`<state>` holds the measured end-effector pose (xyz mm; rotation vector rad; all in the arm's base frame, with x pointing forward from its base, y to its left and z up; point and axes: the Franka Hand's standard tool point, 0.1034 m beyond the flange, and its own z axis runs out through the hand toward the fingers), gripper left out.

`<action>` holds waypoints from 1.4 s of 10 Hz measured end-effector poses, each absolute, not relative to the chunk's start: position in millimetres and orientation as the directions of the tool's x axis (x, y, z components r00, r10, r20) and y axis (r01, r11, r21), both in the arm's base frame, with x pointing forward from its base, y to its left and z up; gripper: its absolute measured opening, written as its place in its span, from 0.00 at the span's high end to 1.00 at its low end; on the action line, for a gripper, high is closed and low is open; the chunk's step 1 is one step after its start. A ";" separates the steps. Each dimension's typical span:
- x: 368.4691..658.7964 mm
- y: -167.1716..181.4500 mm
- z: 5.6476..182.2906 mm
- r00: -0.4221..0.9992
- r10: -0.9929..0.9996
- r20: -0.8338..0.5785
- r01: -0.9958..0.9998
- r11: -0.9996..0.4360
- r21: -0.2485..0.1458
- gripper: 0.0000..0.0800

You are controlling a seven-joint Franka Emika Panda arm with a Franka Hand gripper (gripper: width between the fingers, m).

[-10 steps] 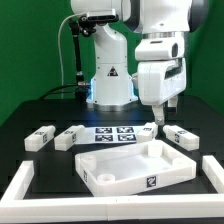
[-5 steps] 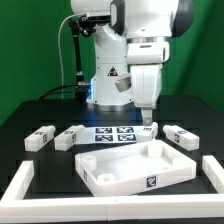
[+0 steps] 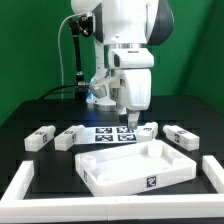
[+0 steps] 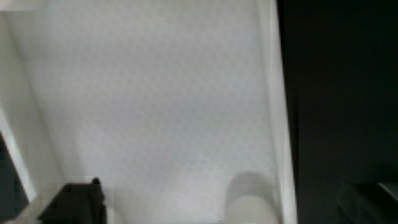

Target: Assemble desk

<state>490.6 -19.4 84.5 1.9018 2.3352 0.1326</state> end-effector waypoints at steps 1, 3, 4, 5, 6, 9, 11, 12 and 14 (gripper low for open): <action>490.3 -21.0 82.7 -0.208 0.977 -0.046 0.966 0.212 0.148 0.19; 483.0 -26.4 64.1 -0.233 0.971 -0.046 0.964 0.237 0.123 0.19; 477.7 -27.2 51.9 -0.230 0.973 -0.037 0.967 0.232 0.102 0.19; 471.8 -28.5 34.4 -0.225 0.974 -0.023 0.971 0.226 0.074 0.19; 471.7 -28.8 24.4 -0.223 0.975 -0.016 0.973 0.223 0.061 0.19; 475.1 -29.0 13.5 -0.220 0.975 -0.010 0.974 0.220 0.054 0.19; 474.4 -28.9 12.6 -0.220 0.975 -0.009 0.974 0.220 0.052 0.54; 474.3 -28.9 12.6 -0.220 0.976 -0.009 0.974 0.220 0.052 0.54; 474.2 -28.9 12.4 -0.220 0.976 -0.009 0.974 0.220 0.051 0.88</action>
Offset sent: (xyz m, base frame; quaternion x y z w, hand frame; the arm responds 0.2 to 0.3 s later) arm -0.0091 -0.0075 -0.0363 0.0240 0.0087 0.0121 0.9996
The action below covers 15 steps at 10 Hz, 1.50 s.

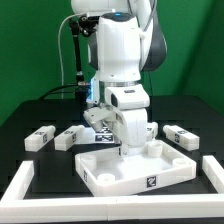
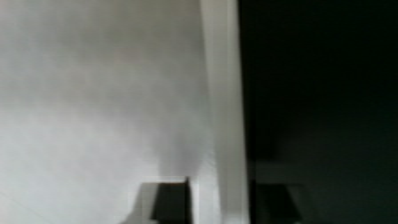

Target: Assemble desk

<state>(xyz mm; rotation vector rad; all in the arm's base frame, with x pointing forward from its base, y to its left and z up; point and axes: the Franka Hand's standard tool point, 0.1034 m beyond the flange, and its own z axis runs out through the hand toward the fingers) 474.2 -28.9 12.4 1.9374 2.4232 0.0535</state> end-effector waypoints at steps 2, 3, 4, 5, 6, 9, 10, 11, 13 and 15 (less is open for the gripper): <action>474.1 -29.4 12.4 -0.218 0.976 -0.009 0.975 0.218 0.051 0.93; 474.1 -29.5 12.4 -0.218 0.976 -0.009 0.975 0.218 0.051 0.93; 474.0 -29.5 12.4 -0.218 0.976 -0.009 0.975 0.218 0.051 0.93; 474.0 -29.5 12.4 -0.218 0.976 -0.009 0.975 0.218 0.051 0.93; 474.0 -29.5 12.4 -0.218 0.976 -0.009 0.975 0.218 0.051 0.93; 494.4 -12.7 15.4 -0.136 0.991 -0.007 0.989 0.136 0.053 0.93; 505.8 -9.9 16.3 -0.103 0.995 -0.008 0.993 0.103 0.054 0.93; 515.1 -8.7 16.3 -0.095 0.995 -0.009 0.994 0.095 0.049 0.93; 528.1 -1.0 13.3 -0.021 1.000 -0.002 0.999 0.021 0.046 0.93; 536.3 15.3 13.0 0.078 0.997 -0.006 0.997 -0.078 -0.003 0.93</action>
Offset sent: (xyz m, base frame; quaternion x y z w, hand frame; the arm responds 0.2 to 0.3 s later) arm 0.0000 0.0000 0.0000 0.0000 0.0000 0.0000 1.0000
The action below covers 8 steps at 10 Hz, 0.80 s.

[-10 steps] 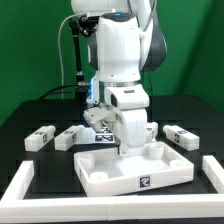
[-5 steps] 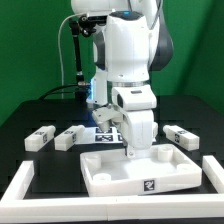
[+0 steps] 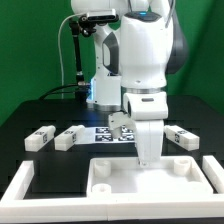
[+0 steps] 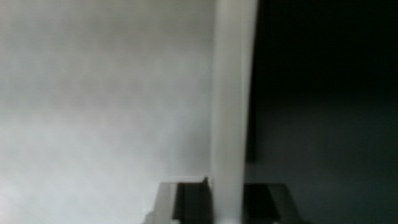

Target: Assemble desk

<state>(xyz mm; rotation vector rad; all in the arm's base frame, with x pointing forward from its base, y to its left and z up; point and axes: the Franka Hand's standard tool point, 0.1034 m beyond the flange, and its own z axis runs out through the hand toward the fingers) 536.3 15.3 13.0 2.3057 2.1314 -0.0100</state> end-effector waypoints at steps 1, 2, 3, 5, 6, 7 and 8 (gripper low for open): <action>536.9 22.6 13.4 0.092 0.996 -0.013 0.995 -0.092 -0.032 0.93; 537.8 31.9 13.4 0.091 0.996 -0.017 0.995 -0.091 -0.051 0.93; 537.9 33.3 12.8 0.083 0.996 -0.034 0.994 -0.085 -0.064 0.93; 537.6 33.0 13.0 0.068 0.997 -0.034 0.996 -0.070 -0.050 0.93; 537.5 32.9 12.9 0.069 0.997 -0.034 0.996 -0.071 -0.050 0.93; 537.3 32.9 12.3 0.069 0.997 -0.034 0.996 -0.071 -0.051 0.93; 537.3 32.9 12.2 0.069 0.997 -0.034 0.996 -0.071 -0.051 0.67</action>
Offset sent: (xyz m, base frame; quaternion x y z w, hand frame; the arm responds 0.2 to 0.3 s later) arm 0.0245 0.0436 -0.0066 -0.0374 0.0052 -0.0578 0.9976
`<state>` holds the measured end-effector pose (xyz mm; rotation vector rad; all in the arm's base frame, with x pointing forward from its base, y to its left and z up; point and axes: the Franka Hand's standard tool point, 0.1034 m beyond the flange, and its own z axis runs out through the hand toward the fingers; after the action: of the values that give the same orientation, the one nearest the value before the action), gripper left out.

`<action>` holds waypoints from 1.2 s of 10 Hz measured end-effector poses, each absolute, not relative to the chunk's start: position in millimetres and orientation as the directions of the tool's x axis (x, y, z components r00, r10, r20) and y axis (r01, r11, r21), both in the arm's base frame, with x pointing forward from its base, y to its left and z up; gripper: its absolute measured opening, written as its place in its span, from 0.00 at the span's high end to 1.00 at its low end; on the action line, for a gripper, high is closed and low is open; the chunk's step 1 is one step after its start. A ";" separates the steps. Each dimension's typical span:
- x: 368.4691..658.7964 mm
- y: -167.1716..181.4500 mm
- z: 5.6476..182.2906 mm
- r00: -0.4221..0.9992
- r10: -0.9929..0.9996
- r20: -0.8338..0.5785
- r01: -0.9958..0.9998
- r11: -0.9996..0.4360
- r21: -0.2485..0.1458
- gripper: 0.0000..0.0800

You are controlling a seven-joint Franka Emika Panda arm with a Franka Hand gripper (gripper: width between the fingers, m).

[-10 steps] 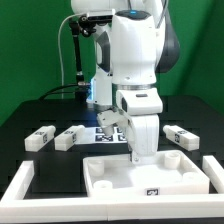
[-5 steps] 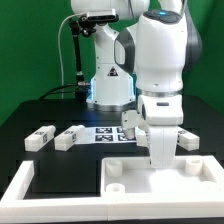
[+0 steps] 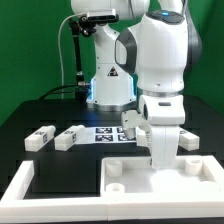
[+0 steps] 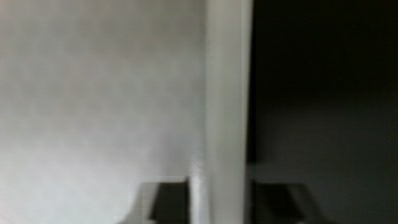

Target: Assemble desk

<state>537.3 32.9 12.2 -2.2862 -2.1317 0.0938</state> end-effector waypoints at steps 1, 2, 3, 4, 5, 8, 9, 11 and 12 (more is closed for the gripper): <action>537.2 32.9 12.2 0.069 0.997 -0.034 0.996 -0.071 -0.051 0.67; 537.2 32.9 12.1 0.069 0.997 -0.034 0.996 -0.071 -0.052 0.40; 537.1 32.9 12.0 0.069 0.997 -0.034 0.996 -0.071 -0.052 0.40; 537.1 32.9 12.0 0.069 0.997 -0.034 0.996 -0.071 -0.052 0.23; 537.1 32.9 11.9 0.069 0.997 -0.034 0.996 -0.071 -0.052 0.23; 537.0 32.9 11.9 0.069 0.997 -0.034 0.996 -0.071 -0.052 0.19; 537.2 33.0 12.2 0.069 0.997 -0.034 0.996 -0.071 -0.052 0.19; 533.6 44.3 32.6 0.134 0.990 -0.046 0.990 -0.135 -0.035 0.19; 530.6 57.4 44.1 0.191 0.980 -0.053 0.981 -0.193 -0.022 0.19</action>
Offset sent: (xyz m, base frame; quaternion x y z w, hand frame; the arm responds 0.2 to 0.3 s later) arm 0.0000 0.0000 0.0000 0.0000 0.0000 0.0000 1.0000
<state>530.6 57.4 44.1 -2.4372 -2.0061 0.0865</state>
